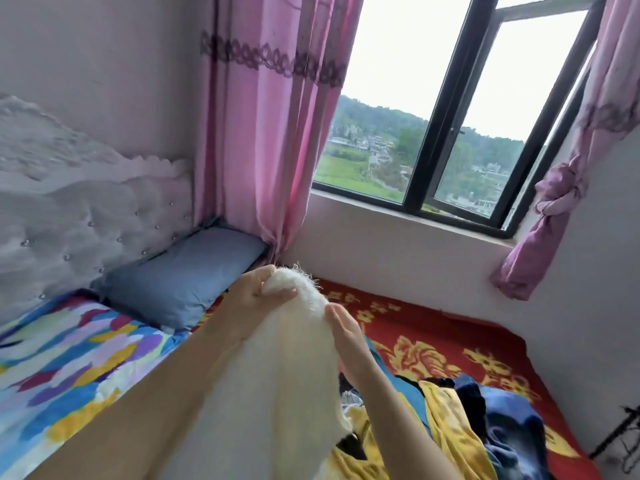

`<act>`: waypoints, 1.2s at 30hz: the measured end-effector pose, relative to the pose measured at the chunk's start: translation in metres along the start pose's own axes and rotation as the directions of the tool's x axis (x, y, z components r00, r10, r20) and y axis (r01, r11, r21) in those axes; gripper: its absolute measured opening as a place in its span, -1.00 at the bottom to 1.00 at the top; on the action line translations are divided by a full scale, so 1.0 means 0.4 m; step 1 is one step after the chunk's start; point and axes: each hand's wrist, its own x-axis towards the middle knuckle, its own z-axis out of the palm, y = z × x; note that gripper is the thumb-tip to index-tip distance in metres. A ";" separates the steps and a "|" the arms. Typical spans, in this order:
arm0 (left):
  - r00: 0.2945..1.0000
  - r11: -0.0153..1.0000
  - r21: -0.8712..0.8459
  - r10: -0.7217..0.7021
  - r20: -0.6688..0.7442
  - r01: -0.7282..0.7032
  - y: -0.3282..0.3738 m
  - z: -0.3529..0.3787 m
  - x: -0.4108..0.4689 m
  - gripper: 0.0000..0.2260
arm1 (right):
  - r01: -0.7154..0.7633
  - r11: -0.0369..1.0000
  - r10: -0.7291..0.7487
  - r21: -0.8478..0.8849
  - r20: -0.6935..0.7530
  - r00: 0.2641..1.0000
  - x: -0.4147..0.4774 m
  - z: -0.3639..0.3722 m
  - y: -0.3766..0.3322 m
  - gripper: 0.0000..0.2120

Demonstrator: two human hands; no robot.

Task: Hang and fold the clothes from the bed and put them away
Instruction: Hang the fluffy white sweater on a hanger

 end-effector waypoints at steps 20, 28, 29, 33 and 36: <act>0.973 0.981 -0.053 -0.191 -0.129 0.185 -0.096 -0.163 -0.003 -0.70 | 0.031 0.999 -0.025 0.032 -0.169 0.985 -0.026 -0.217 -0.059 -0.86; 0.778 0.804 0.227 -0.591 0.213 0.549 -0.349 -0.071 -0.244 -0.65 | -0.442 0.897 0.440 0.019 -0.137 0.888 -0.135 -0.212 0.218 -0.93; 0.745 0.782 0.238 -0.622 0.242 0.576 -0.381 -0.042 -0.280 -0.74 | -0.488 0.872 0.489 0.045 -0.159 0.858 -0.167 -0.209 0.272 -0.96; 0.641 0.705 0.280 -0.709 0.295 0.652 -0.456 0.043 -0.374 -0.82 | -0.599 0.795 0.600 0.090 -0.254 0.758 -0.272 -0.205 0.402 -0.93; 0.646 0.686 0.289 -0.727 0.232 0.668 -0.473 0.077 -0.422 -0.90 | -0.634 0.764 0.640 0.118 -0.261 0.723 -0.327 -0.216 0.443 -0.90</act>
